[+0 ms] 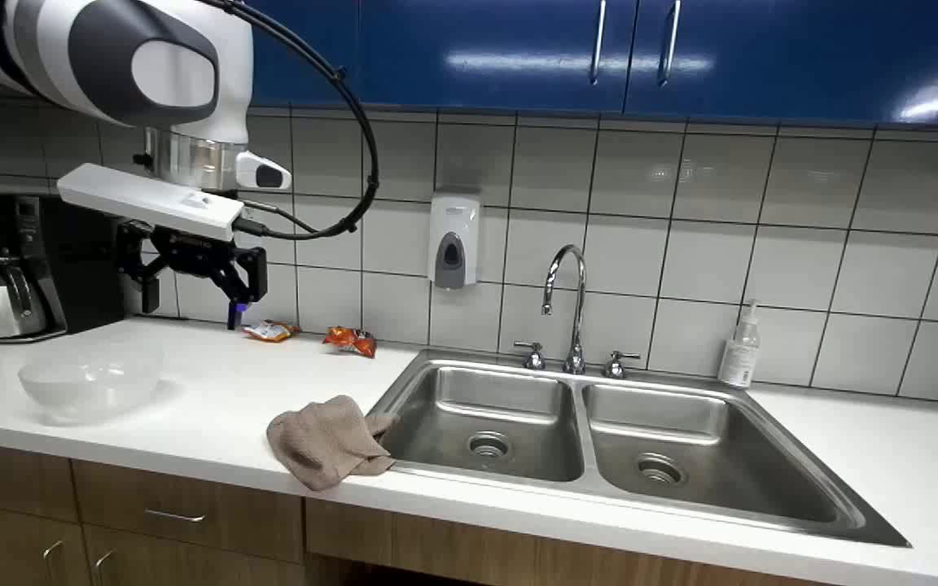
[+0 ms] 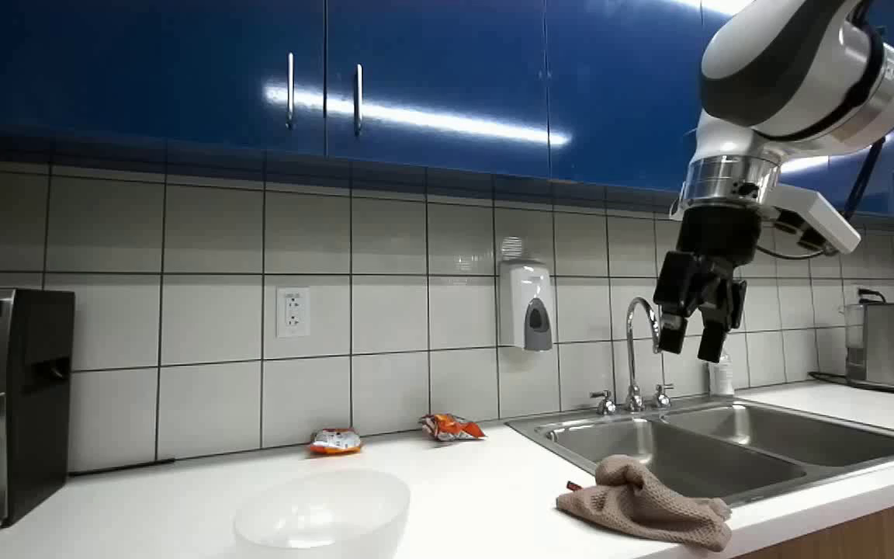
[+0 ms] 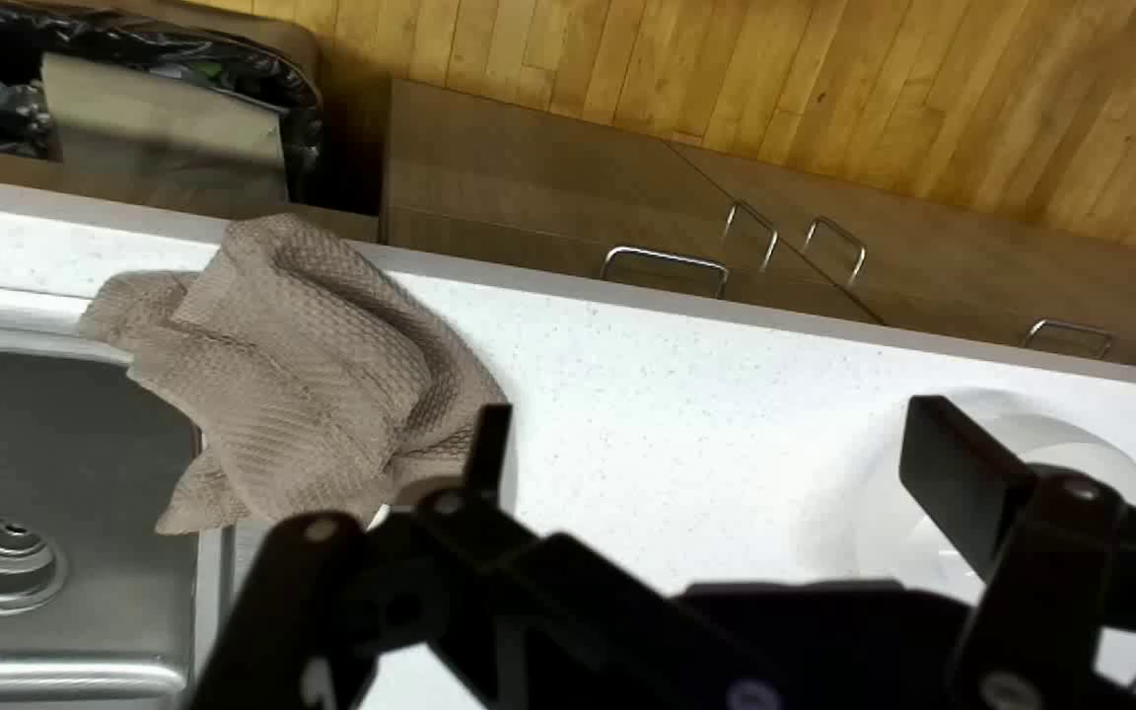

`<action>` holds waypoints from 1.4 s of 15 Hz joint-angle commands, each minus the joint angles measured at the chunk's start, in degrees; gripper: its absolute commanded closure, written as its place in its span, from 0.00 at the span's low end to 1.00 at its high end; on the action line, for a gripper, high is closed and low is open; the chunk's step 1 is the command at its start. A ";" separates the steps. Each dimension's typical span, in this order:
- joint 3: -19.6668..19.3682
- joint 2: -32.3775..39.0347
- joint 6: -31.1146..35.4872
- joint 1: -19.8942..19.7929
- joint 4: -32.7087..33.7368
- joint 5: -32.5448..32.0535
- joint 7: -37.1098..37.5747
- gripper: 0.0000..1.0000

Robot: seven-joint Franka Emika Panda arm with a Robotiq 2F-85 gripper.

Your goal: Put the towel in the plastic bowl

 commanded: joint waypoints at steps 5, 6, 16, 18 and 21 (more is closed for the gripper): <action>0.77 0.08 -0.26 -0.76 0.13 0.59 -0.42 0.00; 0.77 0.08 -0.26 -0.76 0.13 0.59 -0.42 0.00; 1.53 4.56 0.88 0.38 2.65 1.22 0.30 0.00; 2.20 7.27 2.04 1.11 3.99 2.03 0.73 0.00; 4.15 11.99 6.20 2.04 5.74 3.99 2.41 0.00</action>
